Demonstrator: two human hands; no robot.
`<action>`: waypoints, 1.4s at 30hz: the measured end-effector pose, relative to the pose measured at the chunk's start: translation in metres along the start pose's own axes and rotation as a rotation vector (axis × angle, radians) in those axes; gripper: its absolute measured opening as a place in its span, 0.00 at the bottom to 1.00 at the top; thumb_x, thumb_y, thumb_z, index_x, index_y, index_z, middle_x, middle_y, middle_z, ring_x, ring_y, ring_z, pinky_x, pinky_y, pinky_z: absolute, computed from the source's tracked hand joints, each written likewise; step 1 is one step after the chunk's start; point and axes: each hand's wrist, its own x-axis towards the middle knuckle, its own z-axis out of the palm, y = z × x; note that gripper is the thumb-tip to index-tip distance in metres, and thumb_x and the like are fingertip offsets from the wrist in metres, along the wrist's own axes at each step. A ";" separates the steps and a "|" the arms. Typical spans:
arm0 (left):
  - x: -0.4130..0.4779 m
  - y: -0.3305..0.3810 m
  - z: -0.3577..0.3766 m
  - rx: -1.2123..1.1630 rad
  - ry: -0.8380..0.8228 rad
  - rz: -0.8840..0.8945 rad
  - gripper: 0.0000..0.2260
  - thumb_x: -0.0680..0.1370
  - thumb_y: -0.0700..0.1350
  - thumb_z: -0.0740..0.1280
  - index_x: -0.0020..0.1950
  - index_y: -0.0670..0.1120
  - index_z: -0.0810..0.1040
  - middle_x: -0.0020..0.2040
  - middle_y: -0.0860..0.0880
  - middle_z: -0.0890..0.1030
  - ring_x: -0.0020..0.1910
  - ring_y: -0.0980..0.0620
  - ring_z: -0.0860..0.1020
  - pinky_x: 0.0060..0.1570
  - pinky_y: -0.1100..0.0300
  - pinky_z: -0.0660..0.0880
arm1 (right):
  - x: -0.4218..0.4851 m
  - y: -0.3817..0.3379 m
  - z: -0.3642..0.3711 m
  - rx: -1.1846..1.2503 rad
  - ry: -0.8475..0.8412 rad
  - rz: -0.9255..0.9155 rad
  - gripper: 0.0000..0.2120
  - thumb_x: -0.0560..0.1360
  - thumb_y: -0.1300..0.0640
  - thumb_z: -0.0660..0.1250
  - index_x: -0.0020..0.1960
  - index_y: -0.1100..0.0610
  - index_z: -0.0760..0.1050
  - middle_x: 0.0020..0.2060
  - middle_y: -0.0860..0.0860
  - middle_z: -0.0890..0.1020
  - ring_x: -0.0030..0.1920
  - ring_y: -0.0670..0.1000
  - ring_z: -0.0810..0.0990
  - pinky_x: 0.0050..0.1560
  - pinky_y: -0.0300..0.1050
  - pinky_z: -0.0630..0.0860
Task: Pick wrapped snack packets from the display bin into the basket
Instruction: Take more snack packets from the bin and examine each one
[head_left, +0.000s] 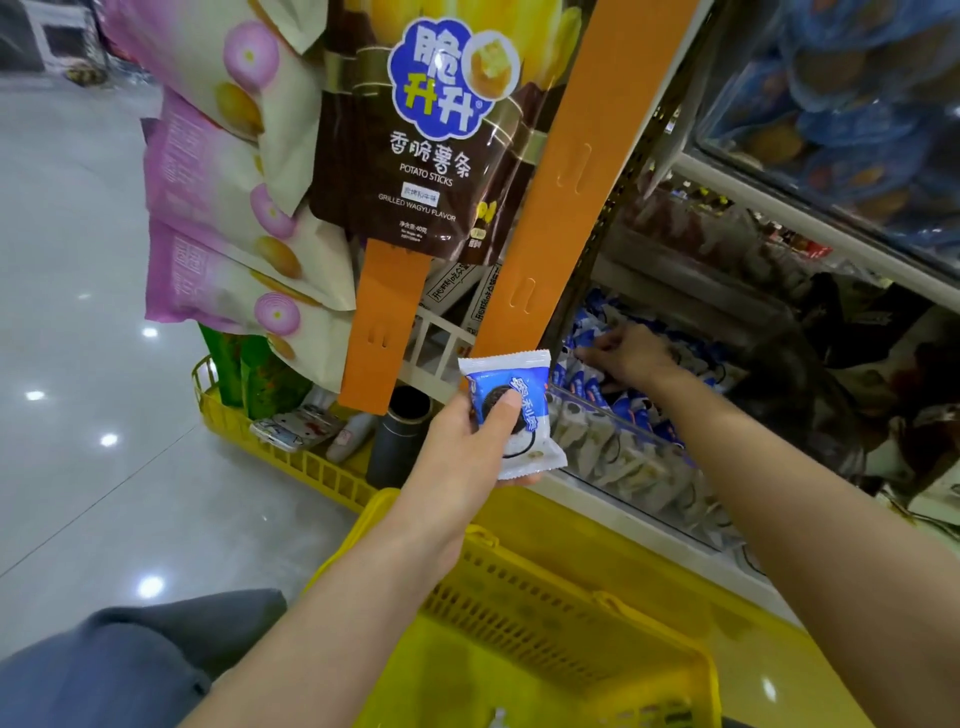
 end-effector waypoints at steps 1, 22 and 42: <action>0.000 -0.001 0.001 0.011 -0.007 -0.003 0.12 0.80 0.48 0.60 0.62 0.49 0.72 0.54 0.48 0.81 0.50 0.54 0.81 0.37 0.63 0.79 | -0.002 0.000 -0.002 -0.046 -0.013 -0.012 0.16 0.76 0.52 0.66 0.49 0.66 0.77 0.36 0.55 0.78 0.33 0.52 0.78 0.39 0.42 0.76; -0.025 -0.056 0.028 0.257 -0.240 -0.036 0.09 0.78 0.44 0.64 0.58 0.48 0.75 0.51 0.51 0.83 0.49 0.59 0.81 0.45 0.68 0.76 | -0.187 0.054 0.034 0.765 -0.078 -0.194 0.04 0.74 0.64 0.66 0.41 0.58 0.77 0.33 0.51 0.80 0.33 0.42 0.77 0.34 0.36 0.75; -0.018 -0.080 0.027 0.255 -0.209 -0.065 0.11 0.73 0.55 0.66 0.49 0.49 0.78 0.45 0.48 0.84 0.45 0.53 0.82 0.43 0.60 0.77 | -0.193 0.070 0.044 0.273 0.228 -0.435 0.03 0.75 0.57 0.67 0.42 0.54 0.77 0.35 0.45 0.78 0.38 0.43 0.76 0.38 0.32 0.70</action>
